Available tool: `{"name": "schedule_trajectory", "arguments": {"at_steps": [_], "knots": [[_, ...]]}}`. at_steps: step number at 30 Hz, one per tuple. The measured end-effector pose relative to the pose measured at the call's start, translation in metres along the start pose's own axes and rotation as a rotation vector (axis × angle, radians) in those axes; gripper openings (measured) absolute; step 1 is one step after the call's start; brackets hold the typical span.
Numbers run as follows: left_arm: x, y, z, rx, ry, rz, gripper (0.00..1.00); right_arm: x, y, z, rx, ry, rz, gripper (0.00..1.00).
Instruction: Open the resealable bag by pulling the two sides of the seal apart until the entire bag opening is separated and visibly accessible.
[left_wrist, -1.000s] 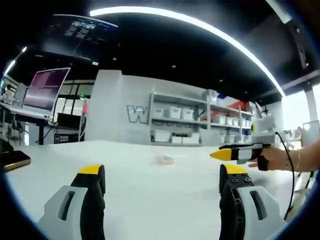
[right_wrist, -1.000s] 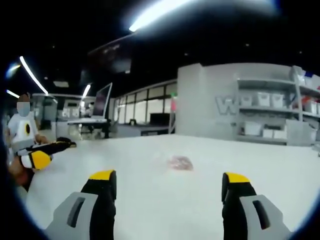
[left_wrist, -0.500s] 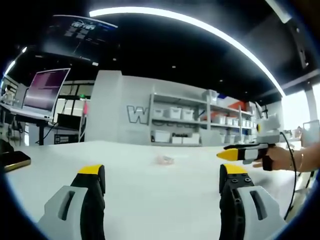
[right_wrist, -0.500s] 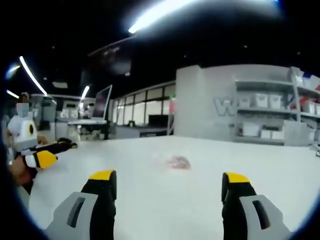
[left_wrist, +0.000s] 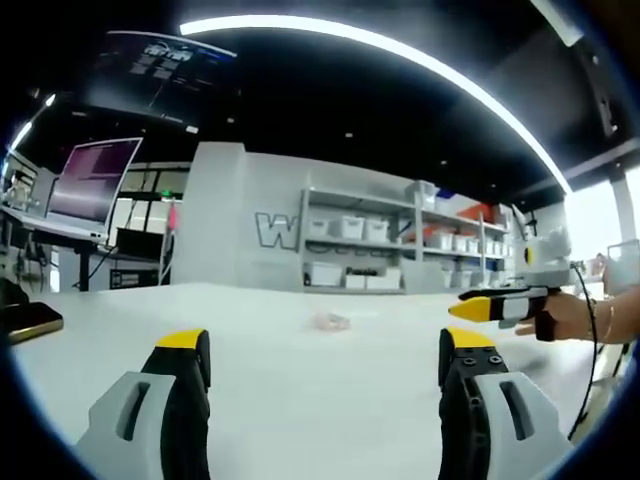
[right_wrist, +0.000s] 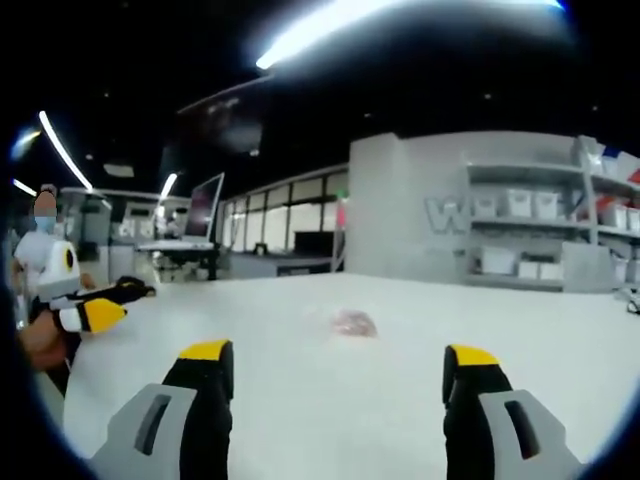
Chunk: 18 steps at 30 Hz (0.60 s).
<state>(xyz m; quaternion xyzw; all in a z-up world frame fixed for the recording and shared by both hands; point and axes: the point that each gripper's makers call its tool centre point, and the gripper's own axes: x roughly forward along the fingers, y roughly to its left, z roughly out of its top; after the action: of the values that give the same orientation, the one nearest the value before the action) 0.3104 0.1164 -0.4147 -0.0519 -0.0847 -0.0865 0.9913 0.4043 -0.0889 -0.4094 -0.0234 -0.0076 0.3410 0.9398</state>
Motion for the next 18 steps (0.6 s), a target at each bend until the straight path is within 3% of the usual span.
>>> {"name": "schedule_trajectory", "arguments": {"at_steps": [18], "knots": [[0.001,0.004,0.001,-0.001,-0.002,0.006,0.94,-0.019,0.000,0.000,0.011,-0.015,-0.010,0.87]]}}
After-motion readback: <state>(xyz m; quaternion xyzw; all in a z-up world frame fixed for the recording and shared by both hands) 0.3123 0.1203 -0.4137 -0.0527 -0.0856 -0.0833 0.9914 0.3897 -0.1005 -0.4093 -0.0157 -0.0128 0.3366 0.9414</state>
